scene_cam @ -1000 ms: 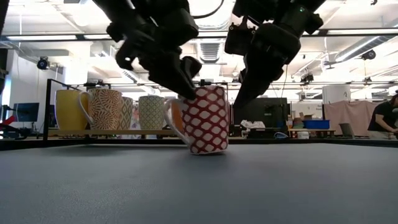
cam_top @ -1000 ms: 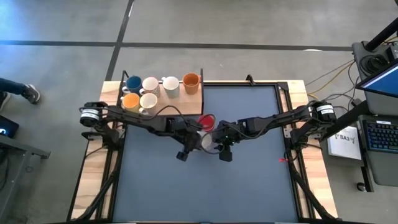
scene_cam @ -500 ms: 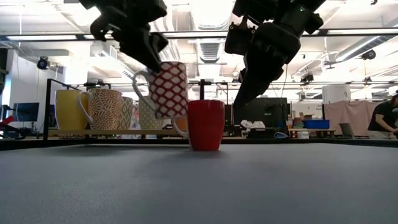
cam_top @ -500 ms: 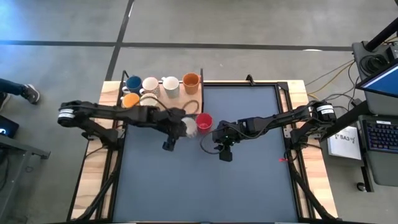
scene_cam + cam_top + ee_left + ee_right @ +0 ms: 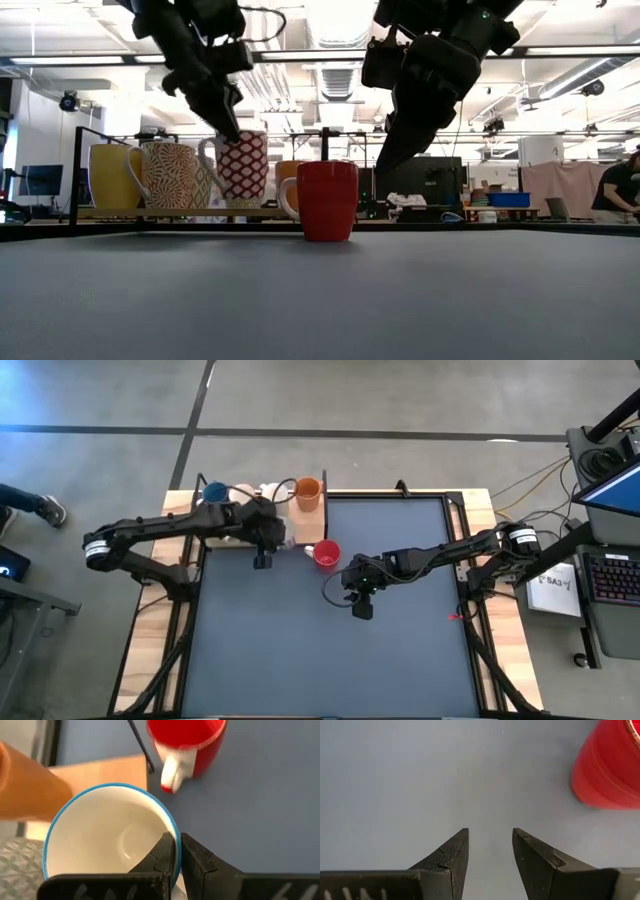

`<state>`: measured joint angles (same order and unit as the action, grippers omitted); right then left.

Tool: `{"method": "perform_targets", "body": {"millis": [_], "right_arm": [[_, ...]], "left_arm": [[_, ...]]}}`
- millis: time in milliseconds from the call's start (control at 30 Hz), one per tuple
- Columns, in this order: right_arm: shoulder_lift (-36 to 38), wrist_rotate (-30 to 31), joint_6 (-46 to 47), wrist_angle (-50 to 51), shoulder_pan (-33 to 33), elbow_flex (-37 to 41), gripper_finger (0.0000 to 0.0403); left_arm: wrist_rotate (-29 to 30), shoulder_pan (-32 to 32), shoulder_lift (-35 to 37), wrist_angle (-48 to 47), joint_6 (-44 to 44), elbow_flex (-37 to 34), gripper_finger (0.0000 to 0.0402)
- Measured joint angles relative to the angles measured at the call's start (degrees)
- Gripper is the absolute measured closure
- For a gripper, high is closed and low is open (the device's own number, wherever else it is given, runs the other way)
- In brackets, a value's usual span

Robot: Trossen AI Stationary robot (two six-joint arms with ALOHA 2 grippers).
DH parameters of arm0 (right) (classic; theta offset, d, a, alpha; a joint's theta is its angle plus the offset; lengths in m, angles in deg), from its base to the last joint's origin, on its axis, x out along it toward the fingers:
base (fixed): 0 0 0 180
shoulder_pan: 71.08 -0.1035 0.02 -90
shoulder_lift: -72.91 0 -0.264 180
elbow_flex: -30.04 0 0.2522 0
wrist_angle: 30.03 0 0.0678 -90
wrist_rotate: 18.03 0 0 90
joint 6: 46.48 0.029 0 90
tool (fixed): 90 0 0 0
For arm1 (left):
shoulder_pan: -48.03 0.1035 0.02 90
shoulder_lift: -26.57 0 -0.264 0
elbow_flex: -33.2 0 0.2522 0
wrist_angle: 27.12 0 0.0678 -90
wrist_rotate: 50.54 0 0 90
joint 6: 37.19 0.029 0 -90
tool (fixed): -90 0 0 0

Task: Place coffee mugs
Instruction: Put the red patterned mug on the shelf

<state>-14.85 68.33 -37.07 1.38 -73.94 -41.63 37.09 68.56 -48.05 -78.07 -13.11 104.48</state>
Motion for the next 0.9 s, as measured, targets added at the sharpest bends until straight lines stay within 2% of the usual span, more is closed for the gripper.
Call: {"method": "perform_targets", "body": {"millis": [900], "right_arm": [[0.0, -1.1, 0.1, 0.0, 0.0, 0.0, 0.0262]], "left_arm": [[0.3, 7.6, -0.6, -4.1, 0.9, -0.2, 0.0394]]}}
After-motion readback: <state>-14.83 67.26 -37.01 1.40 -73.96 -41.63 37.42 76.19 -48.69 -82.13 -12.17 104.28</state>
